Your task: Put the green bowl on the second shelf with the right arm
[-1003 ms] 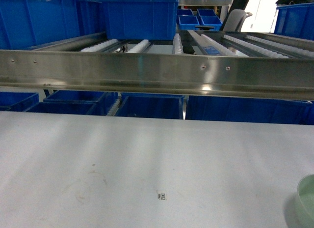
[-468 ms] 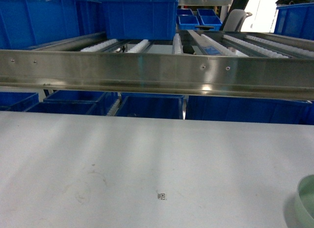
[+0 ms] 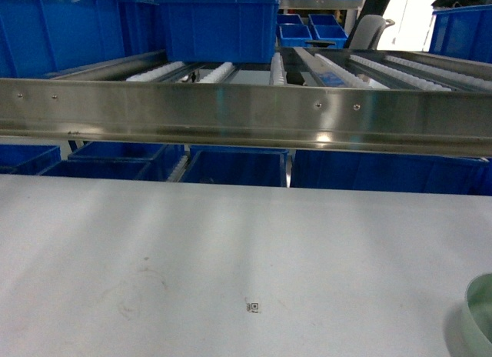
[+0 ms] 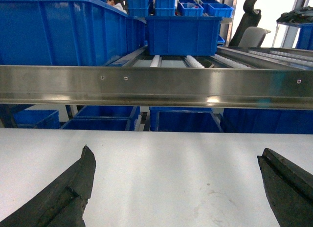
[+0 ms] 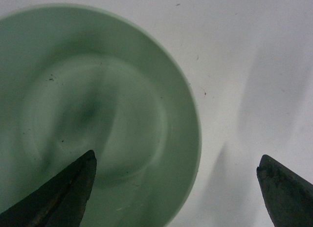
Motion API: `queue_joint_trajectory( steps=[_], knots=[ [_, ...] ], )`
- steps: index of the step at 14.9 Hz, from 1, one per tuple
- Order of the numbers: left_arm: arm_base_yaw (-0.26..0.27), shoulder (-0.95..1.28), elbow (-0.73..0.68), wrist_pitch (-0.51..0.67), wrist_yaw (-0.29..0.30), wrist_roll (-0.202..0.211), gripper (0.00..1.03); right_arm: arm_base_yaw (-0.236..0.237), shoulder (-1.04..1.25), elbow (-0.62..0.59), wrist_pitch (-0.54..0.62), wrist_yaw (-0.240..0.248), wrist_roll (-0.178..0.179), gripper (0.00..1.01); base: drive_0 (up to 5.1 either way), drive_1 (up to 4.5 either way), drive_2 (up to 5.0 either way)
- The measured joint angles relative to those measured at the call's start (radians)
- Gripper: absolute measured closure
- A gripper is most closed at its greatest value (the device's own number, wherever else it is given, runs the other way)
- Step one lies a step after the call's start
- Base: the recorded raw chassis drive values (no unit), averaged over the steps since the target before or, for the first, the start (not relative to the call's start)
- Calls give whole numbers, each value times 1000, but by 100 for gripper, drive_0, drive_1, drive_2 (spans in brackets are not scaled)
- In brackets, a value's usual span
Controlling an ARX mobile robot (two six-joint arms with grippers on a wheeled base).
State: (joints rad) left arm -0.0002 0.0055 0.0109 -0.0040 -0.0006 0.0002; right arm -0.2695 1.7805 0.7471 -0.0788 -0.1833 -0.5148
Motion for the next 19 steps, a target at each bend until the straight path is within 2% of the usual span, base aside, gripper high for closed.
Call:
queue_joint_trajectory(
  steps=[4,8,9,13,17,18,19],
  knots=[
    [0,0,0,0,0,0,5,0,76,30,19,3,2,3,0,0,0],
    [0,0,0,0,0,0,5,-12,123,53,25,-1,22,3,0,0,0],
    [0,0,0,0,0,0,5,-13,130,53,30,-1,26,9,0,0,0],
    [0,0,0,0,0,0,5,-12,145,43,56,-5,35,53,0,0,0],
    [0,0,0,0,0,0,5,1,140,17,82,-31,56,95,0,0,0],
    [0,0,0,0,0,0,5,1,130,5,98,-33,68,99,0,0,0],
    [0,0,0,0,0,0,5,1,129,0,105,-32,74,99,0,0,0]
  ],
)
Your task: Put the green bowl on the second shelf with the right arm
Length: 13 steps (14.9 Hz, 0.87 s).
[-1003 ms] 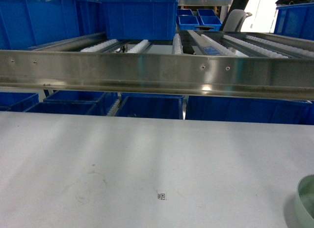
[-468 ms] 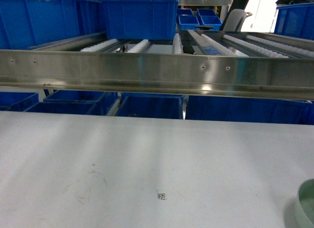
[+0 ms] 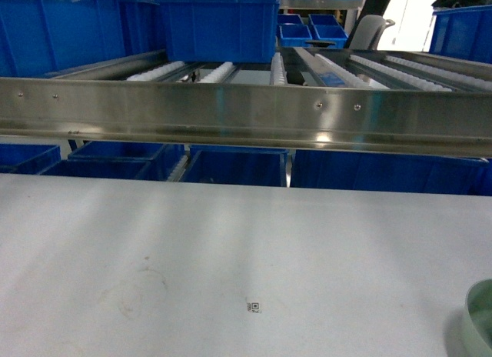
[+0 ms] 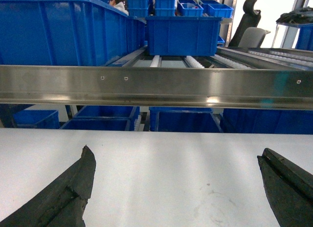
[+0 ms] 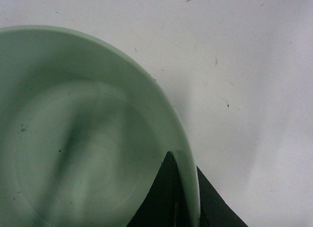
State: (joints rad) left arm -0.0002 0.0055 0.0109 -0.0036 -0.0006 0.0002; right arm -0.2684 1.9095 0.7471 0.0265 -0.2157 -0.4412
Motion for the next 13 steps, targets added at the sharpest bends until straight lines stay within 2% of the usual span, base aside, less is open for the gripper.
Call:
queue_joint_trajectory(
  steps=[5,9,11,13],
  knots=[
    [0,0,0,0,0,0,5,15,-76,-43,34,-2,22,99,0,0,0],
    [0,0,0,0,0,0,5,14,-279,-58,25,-58,28,99,0,0,0],
    [0,0,0,0,0,0,5,12,-573,-75,-30,-158,105,99,0,0,0],
    [0,0,0,0,0,0,5,11,-699,-68,-57,-197,161,99,0,0,0]
  ],
)
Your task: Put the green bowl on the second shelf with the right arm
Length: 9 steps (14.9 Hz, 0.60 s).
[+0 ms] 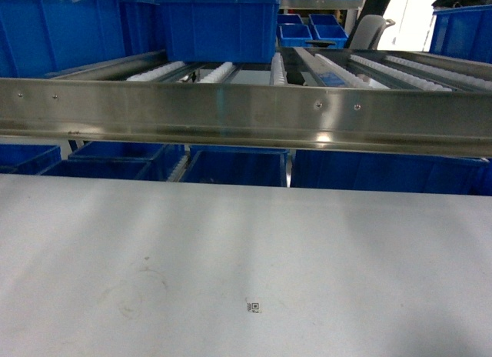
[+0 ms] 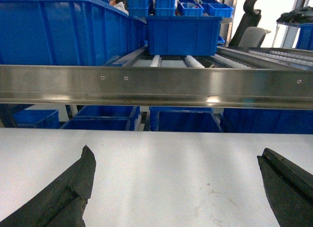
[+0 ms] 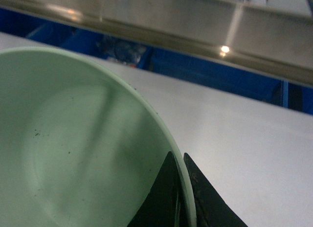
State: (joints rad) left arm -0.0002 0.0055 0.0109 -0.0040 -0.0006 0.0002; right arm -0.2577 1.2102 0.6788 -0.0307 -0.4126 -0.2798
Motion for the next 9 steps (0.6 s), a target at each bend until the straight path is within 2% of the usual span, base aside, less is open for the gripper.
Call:
queue_joint_trajectory(
  steps=[3,5,7,9],
  knots=[
    [0,0,0,0,0,0,5,-12,-200,12,14,-31,87,99,0,0,0],
    [0,0,0,0,0,0,5,-14,-311,12,26,-35,140,99,0,0,0],
    [0,0,0,0,0,0,5,-45,-426,5,-5,-53,195,99,0,0,0],
    [0,0,0,0,0,0,5,-50,-508,-24,-21,-73,231,99,0,0,0]
  ],
)
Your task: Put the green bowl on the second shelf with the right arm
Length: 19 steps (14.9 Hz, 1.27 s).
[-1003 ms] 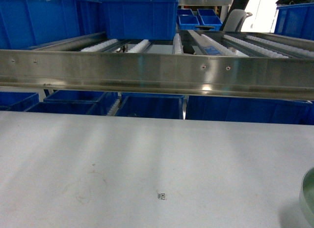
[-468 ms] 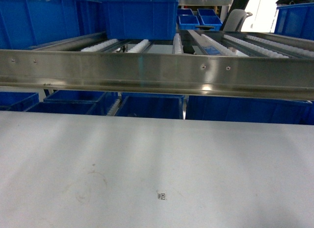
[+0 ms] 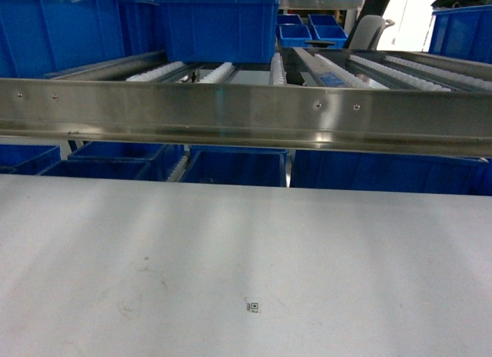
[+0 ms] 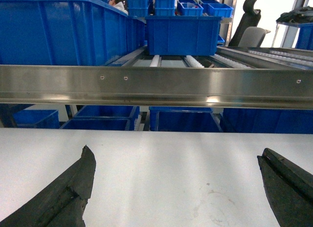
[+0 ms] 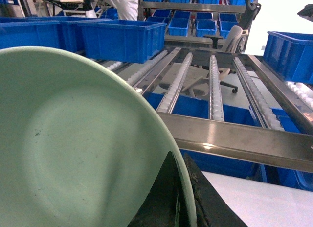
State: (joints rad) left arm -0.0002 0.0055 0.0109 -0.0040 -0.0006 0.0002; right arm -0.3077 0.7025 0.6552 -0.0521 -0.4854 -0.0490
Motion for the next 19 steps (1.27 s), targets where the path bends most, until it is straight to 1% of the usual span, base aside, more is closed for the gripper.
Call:
queue_joint_trajectory(
  steps=[1,5,8,19],
  knots=[
    [0,0,0,0,0,0,5,0,-21,-13,11,1,7,99,0,0,0],
    [0,0,0,0,0,0,5,0,-24,-17,11,2,15,99,0,0,0],
    [0,0,0,1,3,0,5,0,-23,-18,11,11,16,99,-481,260,260],
    [0,0,0,-1,0,0,5,0,-24,-19,11,8,16,99,-491,245,245]
  ],
)
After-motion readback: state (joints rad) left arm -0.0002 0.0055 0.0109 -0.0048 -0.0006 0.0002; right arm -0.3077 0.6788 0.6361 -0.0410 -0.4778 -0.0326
